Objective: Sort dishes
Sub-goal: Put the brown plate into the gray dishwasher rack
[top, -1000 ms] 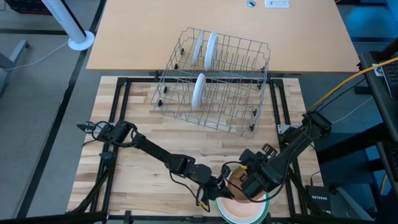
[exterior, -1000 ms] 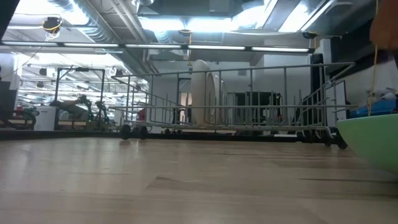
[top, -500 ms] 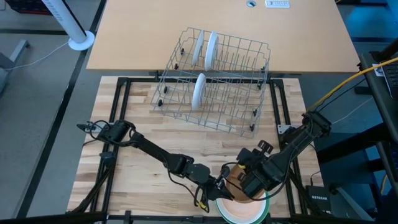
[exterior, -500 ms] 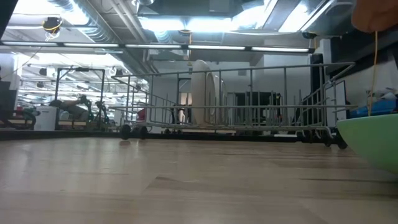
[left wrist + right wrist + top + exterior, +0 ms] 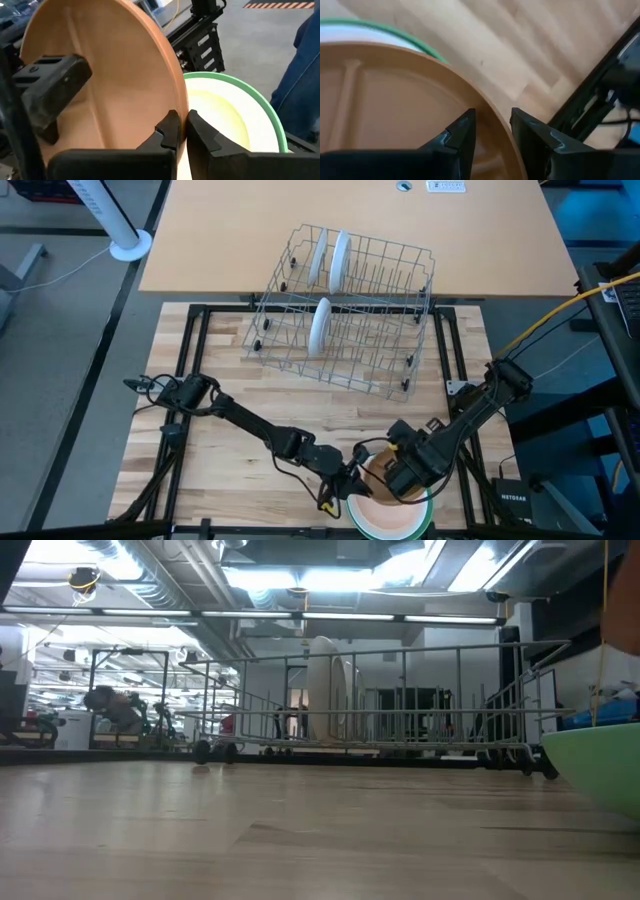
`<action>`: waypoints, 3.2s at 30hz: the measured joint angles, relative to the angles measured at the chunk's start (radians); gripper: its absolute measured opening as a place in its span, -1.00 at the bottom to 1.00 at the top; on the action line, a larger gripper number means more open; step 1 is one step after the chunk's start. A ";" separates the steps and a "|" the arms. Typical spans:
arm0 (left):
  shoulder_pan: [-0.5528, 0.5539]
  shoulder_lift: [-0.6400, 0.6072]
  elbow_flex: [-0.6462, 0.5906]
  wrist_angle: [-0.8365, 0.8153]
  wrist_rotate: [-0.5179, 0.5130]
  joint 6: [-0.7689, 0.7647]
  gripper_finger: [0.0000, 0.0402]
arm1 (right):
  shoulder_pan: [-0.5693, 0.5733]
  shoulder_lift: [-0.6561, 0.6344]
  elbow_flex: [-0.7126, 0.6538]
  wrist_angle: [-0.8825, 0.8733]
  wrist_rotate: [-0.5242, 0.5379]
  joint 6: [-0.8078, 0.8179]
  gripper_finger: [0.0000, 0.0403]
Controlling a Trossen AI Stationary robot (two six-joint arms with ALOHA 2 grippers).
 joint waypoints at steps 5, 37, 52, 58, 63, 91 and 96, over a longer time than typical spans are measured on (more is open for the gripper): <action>-0.001 0.000 0.000 -0.001 0.001 0.000 -0.94 | 0.000 0.000 -0.005 0.034 -0.117 0.002 -0.36; -0.053 0.001 -0.001 -0.084 -0.013 -0.066 -0.99 | -0.077 0.086 -0.007 -0.049 -0.179 -0.149 -0.36; -0.082 0.000 0.000 -0.232 -0.077 0.003 -0.67 | -0.064 0.087 -0.007 -0.042 -0.172 -0.176 -0.36; -0.095 0.007 0.000 -0.227 -0.083 0.105 -0.36 | -0.064 0.087 -0.007 -0.040 -0.172 -0.176 -0.36; -0.090 0.022 0.000 -0.229 -0.110 0.211 -0.25 | -0.064 0.087 -0.007 -0.033 -0.173 -0.176 -0.36; -0.059 0.074 0.001 -0.247 -0.088 0.336 -0.77 | -0.064 0.088 -0.007 0.056 -0.169 -0.244 -0.36; -0.067 0.074 0.000 -0.248 -0.095 0.332 -0.96 | -0.064 0.088 0.008 0.022 -0.134 -0.256 -0.36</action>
